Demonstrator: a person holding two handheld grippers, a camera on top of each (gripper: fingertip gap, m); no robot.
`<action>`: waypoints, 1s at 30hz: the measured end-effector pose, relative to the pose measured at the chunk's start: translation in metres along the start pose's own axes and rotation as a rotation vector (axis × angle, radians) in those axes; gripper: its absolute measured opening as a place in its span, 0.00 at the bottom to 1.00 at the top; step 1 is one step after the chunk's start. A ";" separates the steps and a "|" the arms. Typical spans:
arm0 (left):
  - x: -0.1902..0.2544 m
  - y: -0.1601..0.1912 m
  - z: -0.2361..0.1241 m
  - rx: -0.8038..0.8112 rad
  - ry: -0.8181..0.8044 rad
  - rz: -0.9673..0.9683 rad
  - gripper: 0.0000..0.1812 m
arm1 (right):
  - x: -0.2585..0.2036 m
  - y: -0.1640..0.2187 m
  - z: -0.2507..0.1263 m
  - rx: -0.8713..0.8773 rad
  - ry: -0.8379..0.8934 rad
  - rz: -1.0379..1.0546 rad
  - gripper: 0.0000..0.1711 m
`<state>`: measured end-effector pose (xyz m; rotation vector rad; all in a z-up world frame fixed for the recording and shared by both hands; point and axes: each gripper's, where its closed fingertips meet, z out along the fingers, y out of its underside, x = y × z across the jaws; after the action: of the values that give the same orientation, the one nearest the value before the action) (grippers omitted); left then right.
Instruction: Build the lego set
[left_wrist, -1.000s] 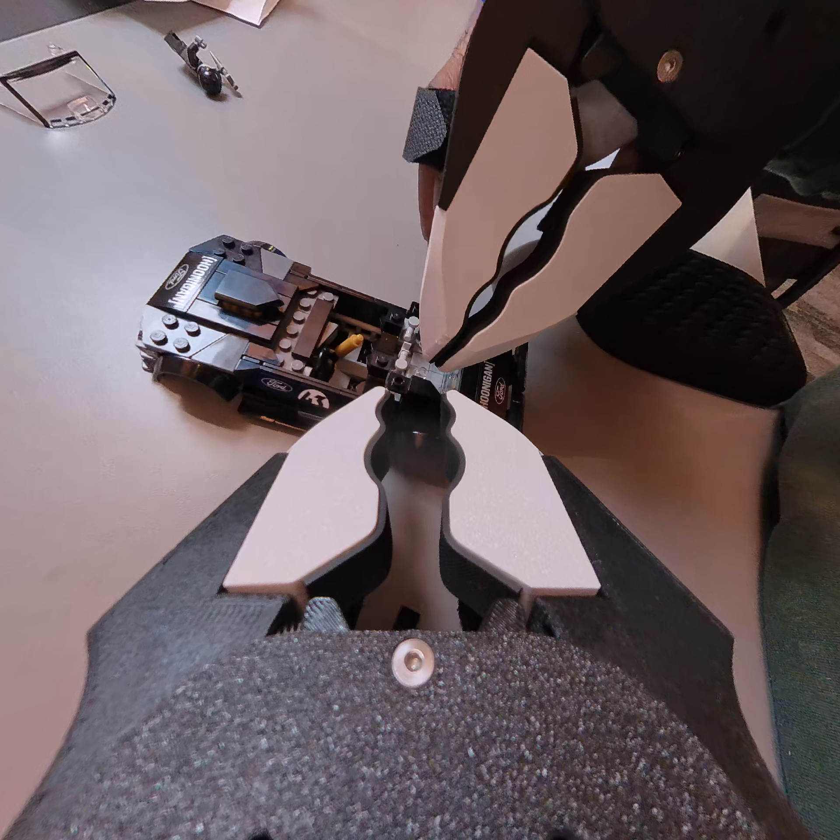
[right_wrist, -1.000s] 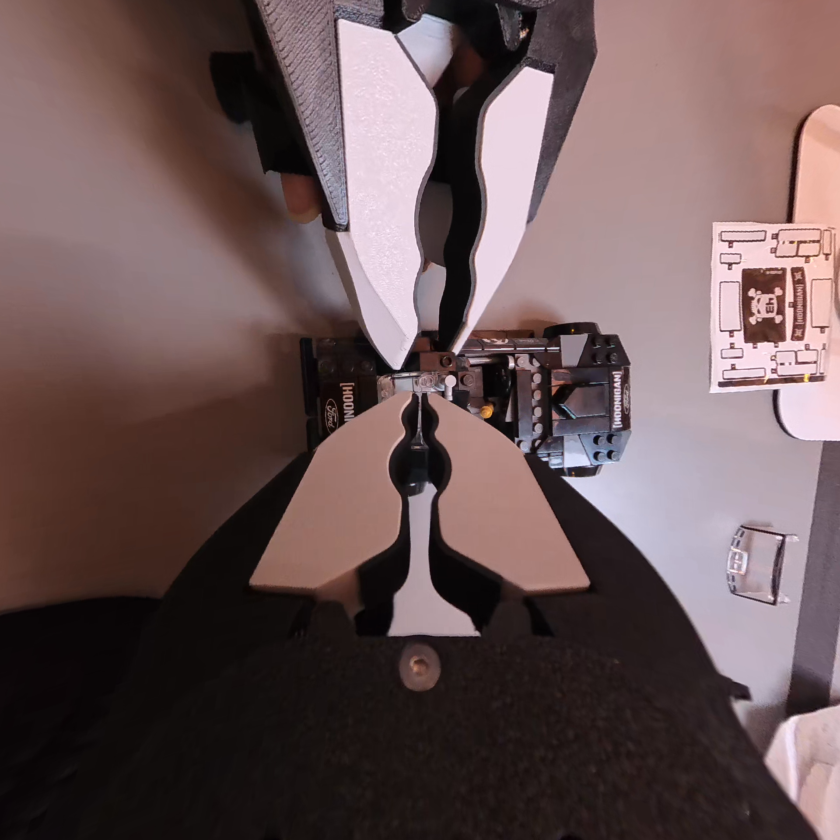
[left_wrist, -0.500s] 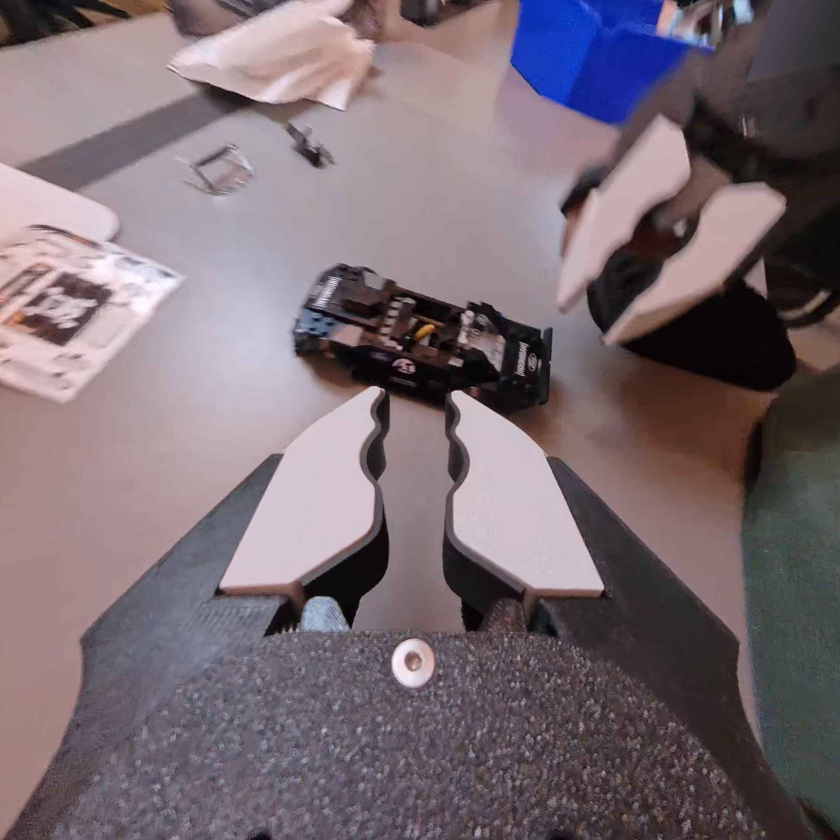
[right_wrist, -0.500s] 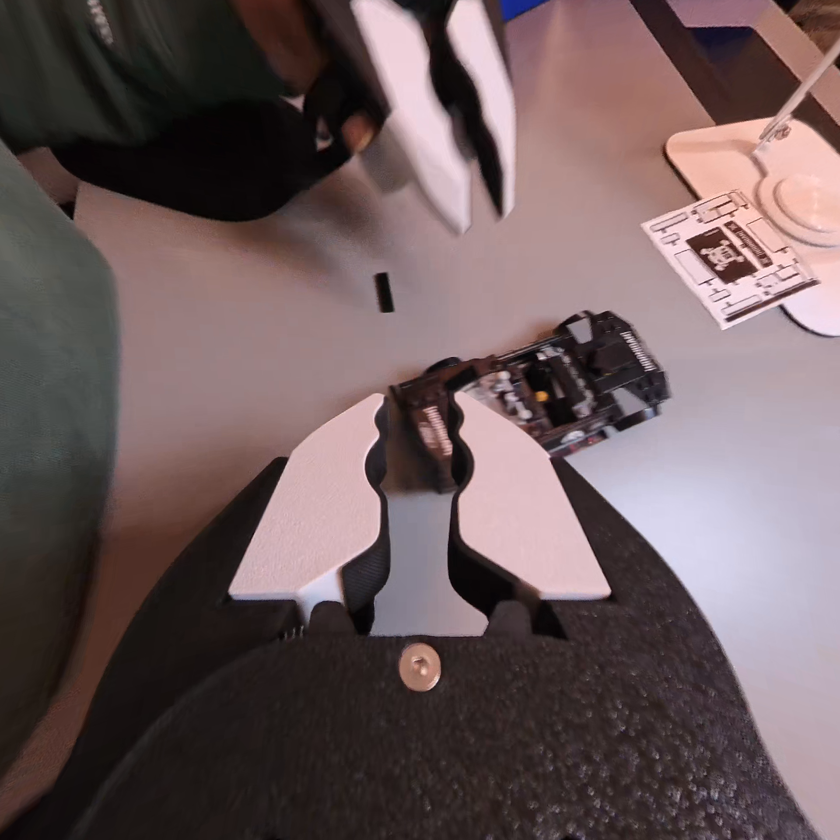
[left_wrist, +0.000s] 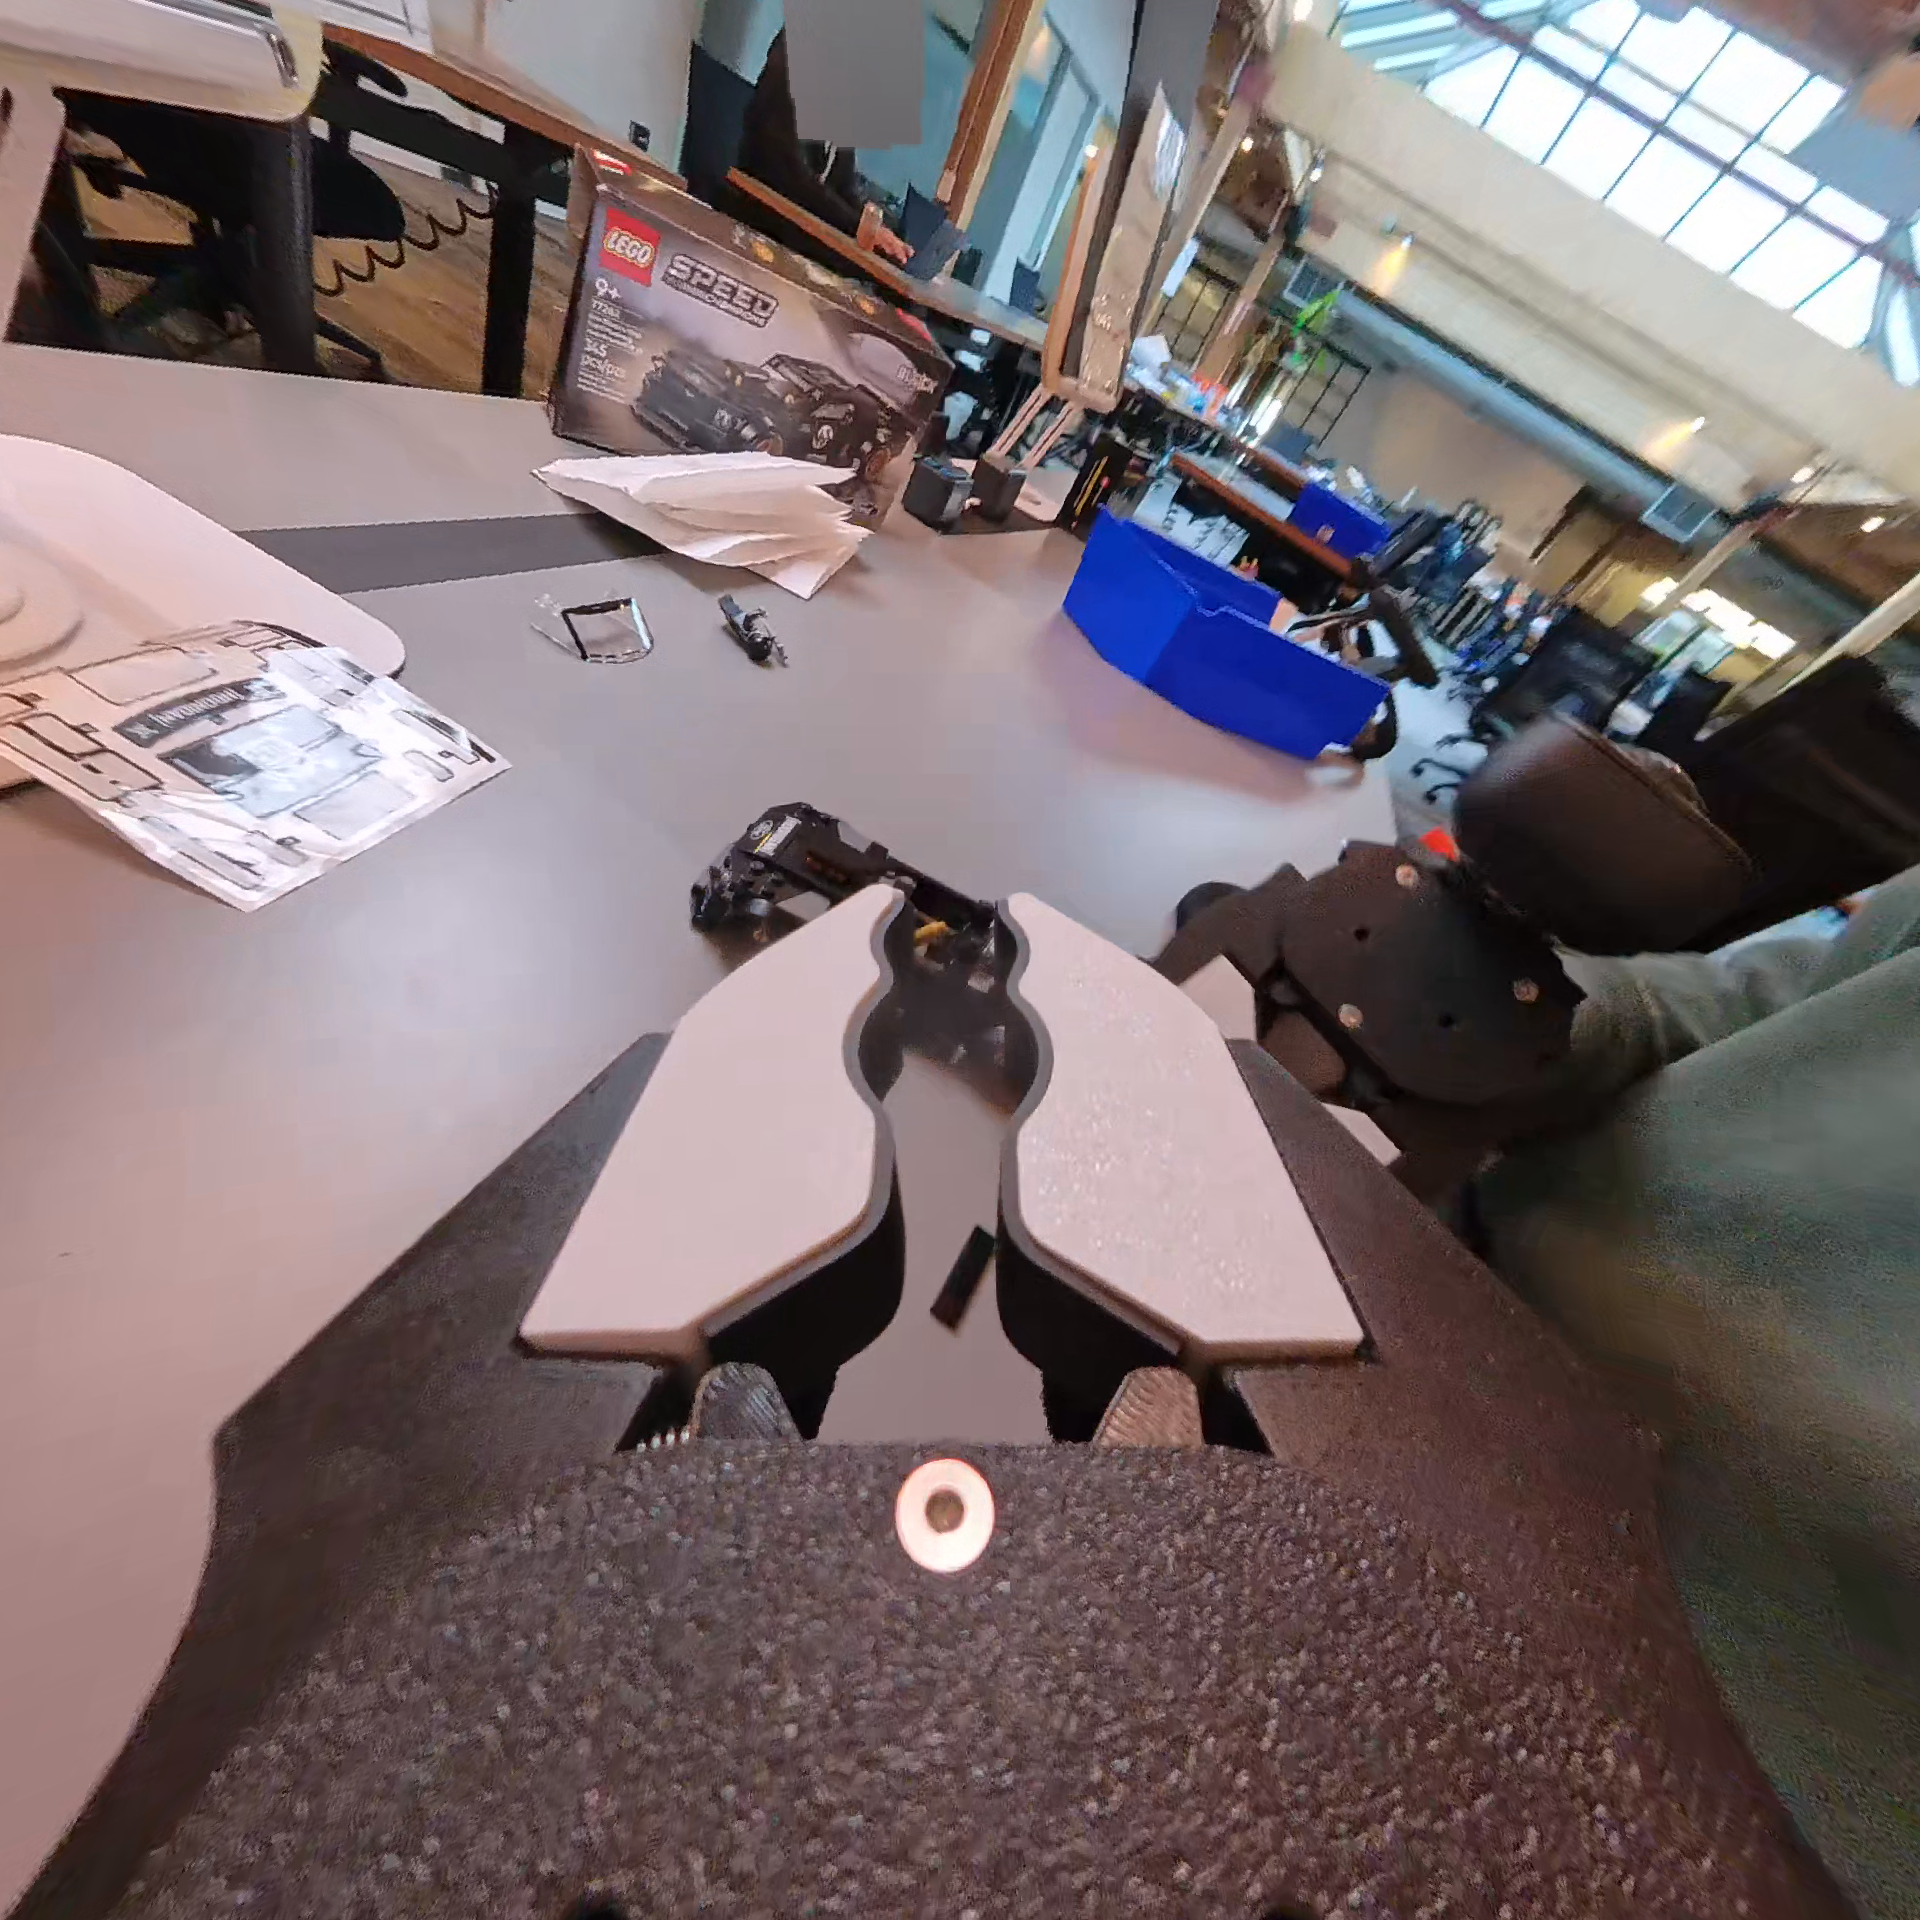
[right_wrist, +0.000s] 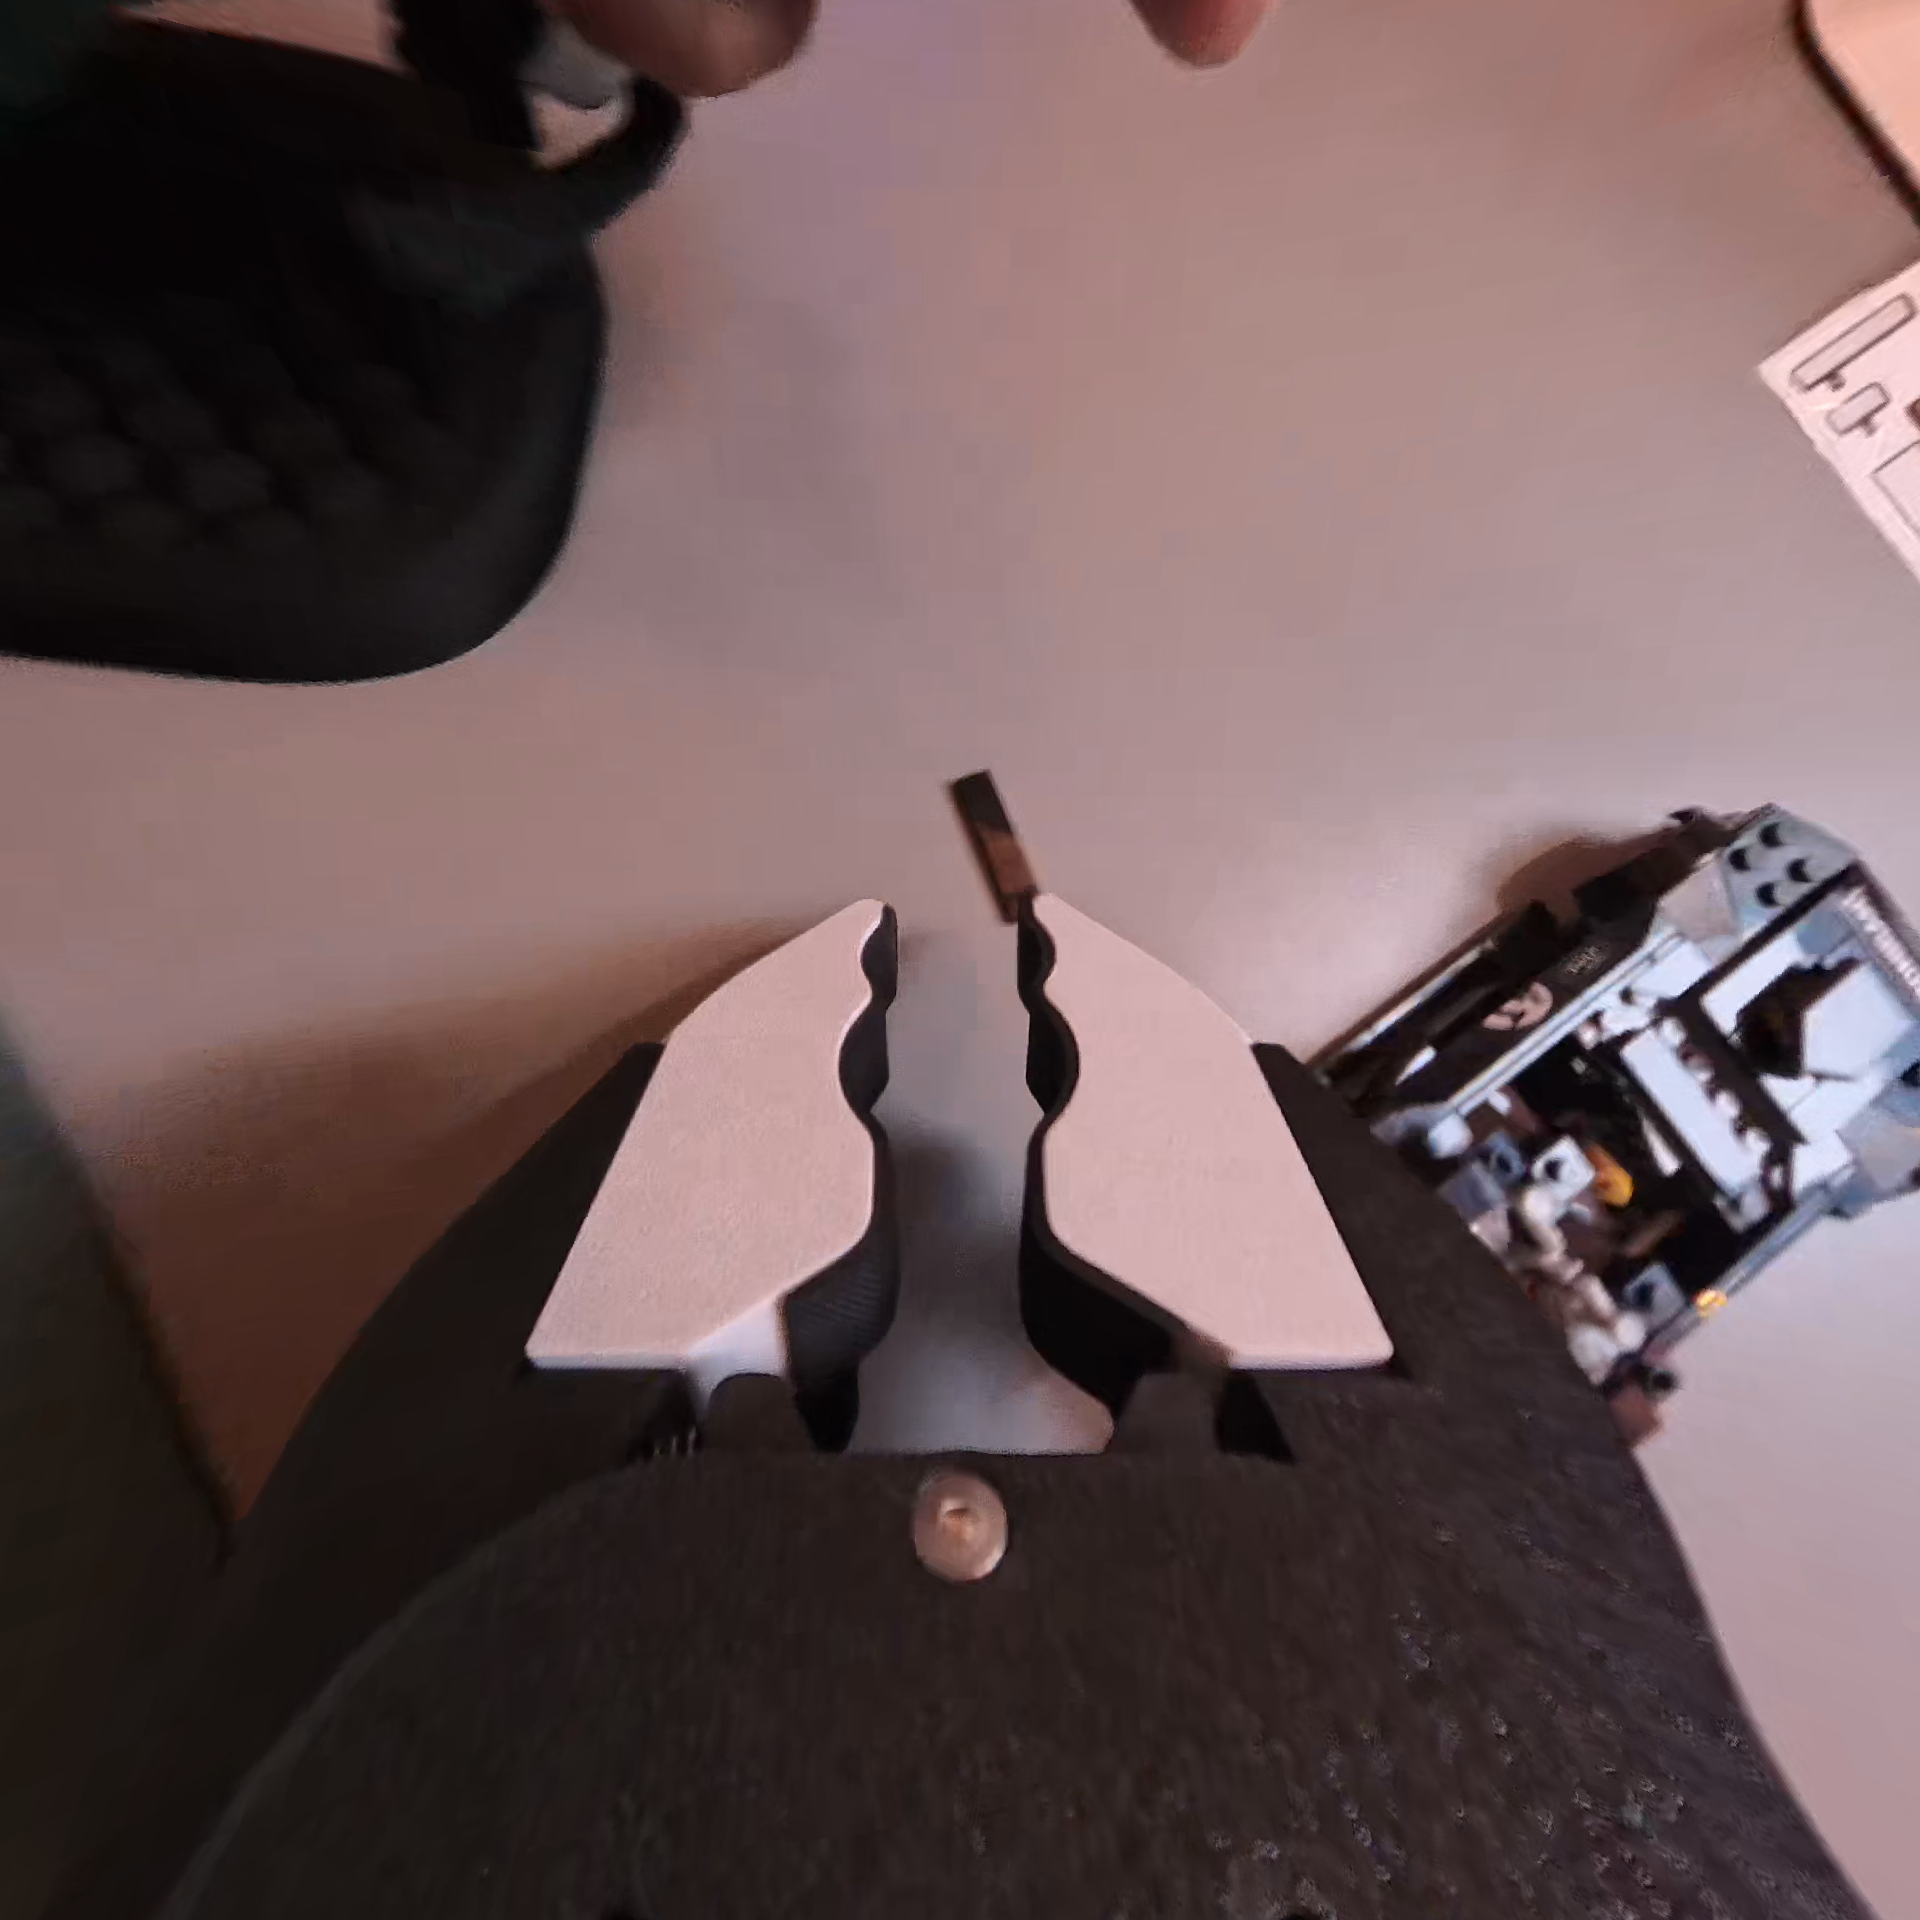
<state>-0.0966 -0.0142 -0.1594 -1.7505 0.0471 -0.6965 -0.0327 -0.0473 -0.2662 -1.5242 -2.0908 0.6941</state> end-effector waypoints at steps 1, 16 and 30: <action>0.001 0.002 -0.002 -0.004 -0.010 0.023 0.08 | 0.002 -0.003 0.006 -0.029 0.004 -0.002 0.13; -0.001 0.016 -0.015 -0.073 -0.120 0.177 0.07 | -0.005 0.000 0.013 -0.135 -0.107 -0.060 0.04; 0.007 0.070 0.042 -0.299 -0.084 0.233 0.08 | 0.090 0.046 -0.073 -0.097 -0.226 -0.357 0.04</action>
<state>-0.0484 -0.0019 -0.2246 -2.0184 0.3062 -0.4615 0.0208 0.0602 -0.2330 -1.1135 -2.5128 0.6622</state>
